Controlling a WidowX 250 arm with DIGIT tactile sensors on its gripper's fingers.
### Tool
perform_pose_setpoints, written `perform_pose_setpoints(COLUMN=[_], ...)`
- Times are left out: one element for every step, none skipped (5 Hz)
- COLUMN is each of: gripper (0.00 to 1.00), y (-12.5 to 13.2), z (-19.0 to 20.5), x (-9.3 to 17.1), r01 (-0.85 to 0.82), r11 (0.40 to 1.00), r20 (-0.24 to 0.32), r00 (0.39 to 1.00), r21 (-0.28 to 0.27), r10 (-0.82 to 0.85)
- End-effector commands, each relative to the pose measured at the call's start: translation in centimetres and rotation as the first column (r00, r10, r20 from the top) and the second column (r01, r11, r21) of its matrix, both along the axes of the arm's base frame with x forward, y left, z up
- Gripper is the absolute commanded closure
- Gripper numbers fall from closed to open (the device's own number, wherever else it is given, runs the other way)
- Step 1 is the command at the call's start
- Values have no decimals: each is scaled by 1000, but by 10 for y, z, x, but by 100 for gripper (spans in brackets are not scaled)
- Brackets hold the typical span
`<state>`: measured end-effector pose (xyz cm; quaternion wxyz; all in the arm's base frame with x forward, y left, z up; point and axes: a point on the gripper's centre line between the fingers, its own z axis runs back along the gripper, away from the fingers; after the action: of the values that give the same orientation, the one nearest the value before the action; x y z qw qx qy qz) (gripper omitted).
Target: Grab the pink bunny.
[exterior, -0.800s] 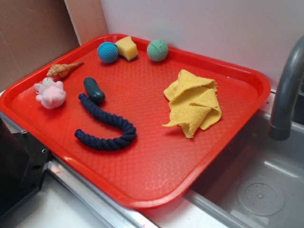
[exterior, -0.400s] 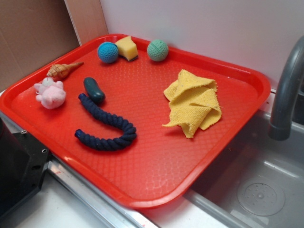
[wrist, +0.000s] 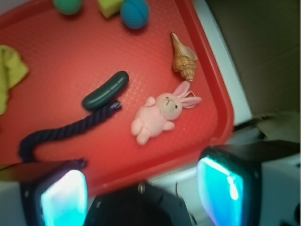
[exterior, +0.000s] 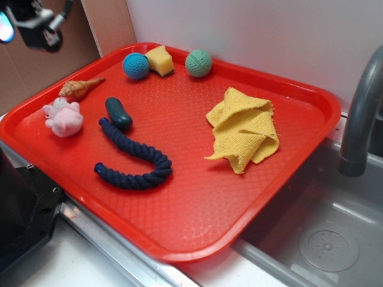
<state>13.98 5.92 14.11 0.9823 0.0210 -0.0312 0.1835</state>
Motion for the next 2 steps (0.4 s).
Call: perform_pose_setpoints(gripper=[0, 0], y=[27, 27], z=[-48, -70], x=[6, 12], r01=[-217, -286], r11=[976, 958], r20=[55, 100], r00=[975, 953], r21=[19, -4], r10=[216, 285])
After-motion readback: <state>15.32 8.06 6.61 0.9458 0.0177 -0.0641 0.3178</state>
